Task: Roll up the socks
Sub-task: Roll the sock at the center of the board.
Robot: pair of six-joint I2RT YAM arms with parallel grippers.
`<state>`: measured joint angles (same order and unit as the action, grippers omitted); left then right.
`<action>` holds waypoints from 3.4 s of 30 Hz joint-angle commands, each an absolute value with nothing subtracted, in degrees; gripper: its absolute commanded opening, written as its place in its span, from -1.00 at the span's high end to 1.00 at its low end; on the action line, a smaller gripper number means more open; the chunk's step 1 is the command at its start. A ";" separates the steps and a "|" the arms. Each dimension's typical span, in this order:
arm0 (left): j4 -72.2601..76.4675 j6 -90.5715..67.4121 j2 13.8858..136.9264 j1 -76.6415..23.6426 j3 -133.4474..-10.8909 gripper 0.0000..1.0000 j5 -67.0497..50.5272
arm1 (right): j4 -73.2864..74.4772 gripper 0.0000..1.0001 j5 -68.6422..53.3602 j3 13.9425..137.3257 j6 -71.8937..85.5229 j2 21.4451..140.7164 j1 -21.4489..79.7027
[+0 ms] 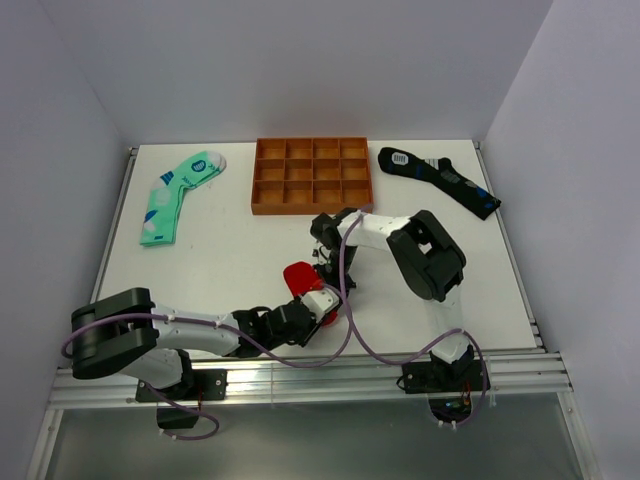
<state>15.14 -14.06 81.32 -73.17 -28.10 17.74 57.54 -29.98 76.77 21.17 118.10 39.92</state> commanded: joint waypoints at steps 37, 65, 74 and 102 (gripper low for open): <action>23.03 -28.91 81.47 -53.53 -22.15 0.99 -15.20 | 21.21 0.26 -24.00 58.73 31.37 96.25 38.23; 22.24 -33.93 83.06 -47.73 -21.18 0.99 -22.50 | 4.04 0.57 -21.02 53.53 30.59 102.30 38.32; 18.72 -36.29 87.18 -45.97 -23.99 0.99 -27.41 | 3.43 0.62 -13.10 45.53 33.57 100.11 38.32; 6.16 -42.10 96.59 -40.96 -27.60 0.99 -39.99 | -38.82 0.31 -13.89 16.09 34.37 76.23 38.76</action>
<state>18.46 -45.10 94.43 -41.56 -29.10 -42.33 -29.91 -16.27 19.00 36.69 81.65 38.63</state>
